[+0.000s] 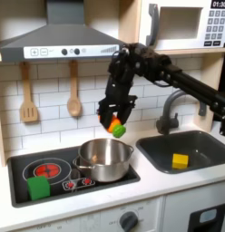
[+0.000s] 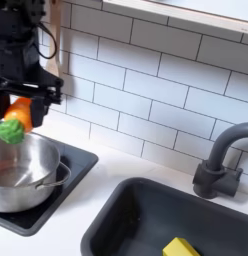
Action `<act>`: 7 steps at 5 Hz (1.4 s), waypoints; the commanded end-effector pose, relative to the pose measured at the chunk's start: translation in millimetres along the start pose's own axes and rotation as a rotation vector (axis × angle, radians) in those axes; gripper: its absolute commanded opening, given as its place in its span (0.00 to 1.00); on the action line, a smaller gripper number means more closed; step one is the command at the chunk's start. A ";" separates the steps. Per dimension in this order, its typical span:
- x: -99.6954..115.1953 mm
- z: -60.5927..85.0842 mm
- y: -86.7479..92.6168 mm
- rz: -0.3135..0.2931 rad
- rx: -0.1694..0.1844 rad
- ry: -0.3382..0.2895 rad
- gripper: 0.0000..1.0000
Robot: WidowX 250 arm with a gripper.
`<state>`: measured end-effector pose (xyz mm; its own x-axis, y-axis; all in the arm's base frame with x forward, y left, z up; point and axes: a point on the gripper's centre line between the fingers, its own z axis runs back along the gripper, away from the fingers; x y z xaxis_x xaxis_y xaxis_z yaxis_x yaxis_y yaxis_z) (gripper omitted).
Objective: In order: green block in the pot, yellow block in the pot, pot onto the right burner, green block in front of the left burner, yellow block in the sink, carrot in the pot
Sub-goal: 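Put the carrot in the pot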
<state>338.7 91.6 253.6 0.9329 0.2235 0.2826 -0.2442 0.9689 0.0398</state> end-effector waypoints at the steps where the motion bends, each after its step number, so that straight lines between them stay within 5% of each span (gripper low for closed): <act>1: 2.6 -19.3 8.4 0.004 0.018 0.012 0.00; 2: 0.7 -23.0 8.6 -0.020 0.005 0.024 0.00; 3: 2.8 -21.0 9.8 -0.014 0.016 0.018 1.00; 5: -2.4 -19.2 17.8 0.012 0.027 0.033 1.00; 7: -11.2 -27.2 54.3 0.117 0.048 0.064 1.00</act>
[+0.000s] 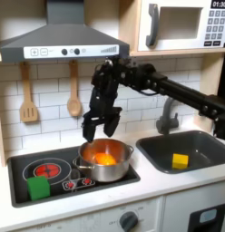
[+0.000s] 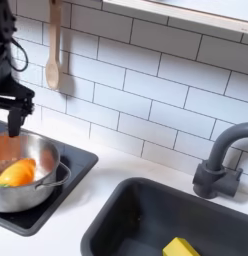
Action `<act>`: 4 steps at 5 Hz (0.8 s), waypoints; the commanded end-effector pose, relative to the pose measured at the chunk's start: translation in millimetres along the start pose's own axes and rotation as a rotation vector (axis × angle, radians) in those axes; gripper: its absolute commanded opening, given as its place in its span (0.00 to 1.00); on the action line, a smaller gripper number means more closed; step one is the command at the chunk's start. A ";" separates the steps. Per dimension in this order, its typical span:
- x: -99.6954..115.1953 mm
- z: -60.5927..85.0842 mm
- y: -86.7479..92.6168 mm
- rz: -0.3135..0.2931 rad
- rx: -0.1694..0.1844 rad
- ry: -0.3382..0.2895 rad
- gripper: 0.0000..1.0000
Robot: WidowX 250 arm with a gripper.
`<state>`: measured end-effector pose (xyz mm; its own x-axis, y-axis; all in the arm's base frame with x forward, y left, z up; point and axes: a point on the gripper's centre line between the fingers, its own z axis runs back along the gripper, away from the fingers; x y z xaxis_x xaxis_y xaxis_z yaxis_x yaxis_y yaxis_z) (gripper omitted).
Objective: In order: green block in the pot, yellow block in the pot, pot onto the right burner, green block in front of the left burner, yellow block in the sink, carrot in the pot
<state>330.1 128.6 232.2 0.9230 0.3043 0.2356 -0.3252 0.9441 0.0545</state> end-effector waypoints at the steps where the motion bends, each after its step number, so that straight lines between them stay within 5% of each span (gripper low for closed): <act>1: -10.0 -17.3 22.5 0.059 0.013 0.053 1.00; 4: -26.9 -35.7 22.3 0.090 -0.003 0.111 1.00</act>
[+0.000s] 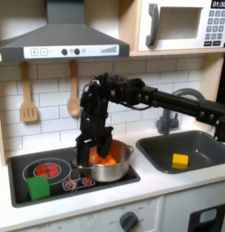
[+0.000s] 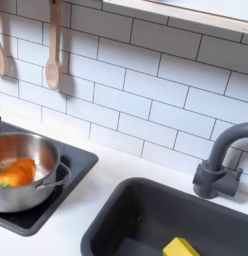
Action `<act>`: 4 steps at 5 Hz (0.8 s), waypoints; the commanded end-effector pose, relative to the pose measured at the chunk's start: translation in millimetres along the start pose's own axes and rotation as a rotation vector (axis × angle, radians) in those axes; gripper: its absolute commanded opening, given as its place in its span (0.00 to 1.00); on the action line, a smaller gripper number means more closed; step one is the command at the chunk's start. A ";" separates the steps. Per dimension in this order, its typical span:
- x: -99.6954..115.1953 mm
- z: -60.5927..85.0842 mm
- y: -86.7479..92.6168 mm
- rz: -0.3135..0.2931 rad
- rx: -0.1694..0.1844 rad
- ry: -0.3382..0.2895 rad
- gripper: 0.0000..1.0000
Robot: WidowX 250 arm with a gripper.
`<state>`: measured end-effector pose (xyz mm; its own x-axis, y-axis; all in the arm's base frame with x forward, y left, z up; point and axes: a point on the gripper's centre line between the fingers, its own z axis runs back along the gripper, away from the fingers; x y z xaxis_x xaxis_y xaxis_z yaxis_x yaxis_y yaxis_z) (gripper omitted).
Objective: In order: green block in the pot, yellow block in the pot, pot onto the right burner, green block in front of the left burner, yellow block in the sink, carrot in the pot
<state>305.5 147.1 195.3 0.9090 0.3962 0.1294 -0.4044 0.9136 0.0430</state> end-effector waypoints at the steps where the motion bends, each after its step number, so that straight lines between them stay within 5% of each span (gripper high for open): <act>1: 6.0 -2.6 -7.0 -0.015 -0.012 -0.015 1.00; 4: 11.1 -8.2 -4.8 -0.013 -0.015 -0.019 1.00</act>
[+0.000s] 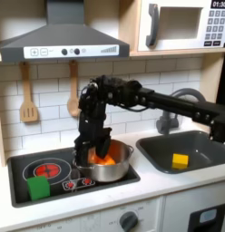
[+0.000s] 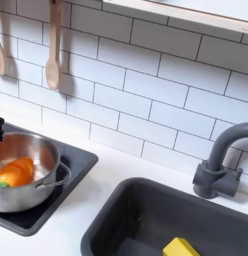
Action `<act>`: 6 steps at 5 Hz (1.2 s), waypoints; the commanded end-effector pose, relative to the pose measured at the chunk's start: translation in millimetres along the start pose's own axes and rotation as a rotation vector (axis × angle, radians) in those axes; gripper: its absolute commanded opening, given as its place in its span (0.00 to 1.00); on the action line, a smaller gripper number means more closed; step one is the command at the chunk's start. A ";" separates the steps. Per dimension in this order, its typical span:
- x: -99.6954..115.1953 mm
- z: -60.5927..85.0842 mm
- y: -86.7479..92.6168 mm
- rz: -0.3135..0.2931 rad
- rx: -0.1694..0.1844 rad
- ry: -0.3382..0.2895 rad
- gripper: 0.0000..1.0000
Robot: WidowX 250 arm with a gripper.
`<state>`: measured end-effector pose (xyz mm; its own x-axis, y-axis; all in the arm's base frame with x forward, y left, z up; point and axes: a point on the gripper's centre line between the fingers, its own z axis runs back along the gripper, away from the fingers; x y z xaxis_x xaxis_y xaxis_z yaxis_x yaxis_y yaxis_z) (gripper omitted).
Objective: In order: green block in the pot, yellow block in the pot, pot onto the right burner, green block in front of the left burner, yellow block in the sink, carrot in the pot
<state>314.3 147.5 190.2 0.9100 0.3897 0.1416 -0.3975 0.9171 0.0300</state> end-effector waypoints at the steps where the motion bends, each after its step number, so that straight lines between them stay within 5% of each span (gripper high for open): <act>1: 7.0 -5.4 -5.0 -0.018 0.000 -0.011 1.00; 6: 10.8 -18.1 -17.8 -0.051 -0.007 -0.016 1.00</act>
<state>333.2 138.7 174.5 0.9252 0.3444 0.1597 -0.3535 0.9349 0.0320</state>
